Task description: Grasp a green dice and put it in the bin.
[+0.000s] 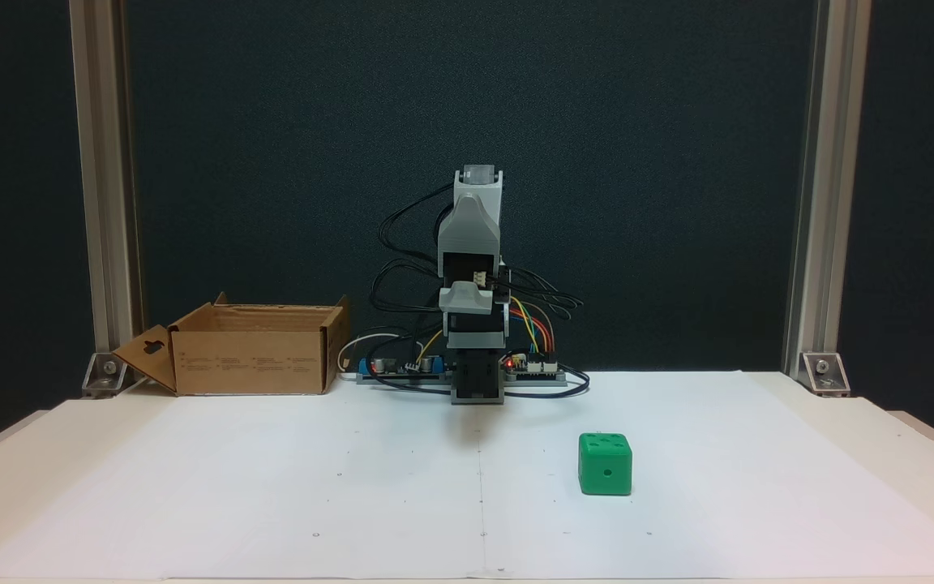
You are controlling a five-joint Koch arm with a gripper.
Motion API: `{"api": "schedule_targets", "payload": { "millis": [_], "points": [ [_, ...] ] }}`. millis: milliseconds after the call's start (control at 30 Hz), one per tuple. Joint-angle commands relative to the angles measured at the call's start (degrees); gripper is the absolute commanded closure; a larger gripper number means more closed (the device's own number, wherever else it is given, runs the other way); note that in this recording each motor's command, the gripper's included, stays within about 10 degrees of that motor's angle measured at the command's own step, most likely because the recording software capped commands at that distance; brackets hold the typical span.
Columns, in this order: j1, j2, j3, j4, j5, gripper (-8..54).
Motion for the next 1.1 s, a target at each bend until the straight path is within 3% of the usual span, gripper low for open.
{"api": "schedule_targets", "payload": {
  "millis": [0,500,1067],
  "points": [
    [8.2,4.5,10.0,-10.0,0.2,-0.1],
    [8.5,4.3,7.7,-16.9,0.3,-0.1],
    [8.3,4.7,-22.9,43.6,0.2,0.1]
  ]
}}
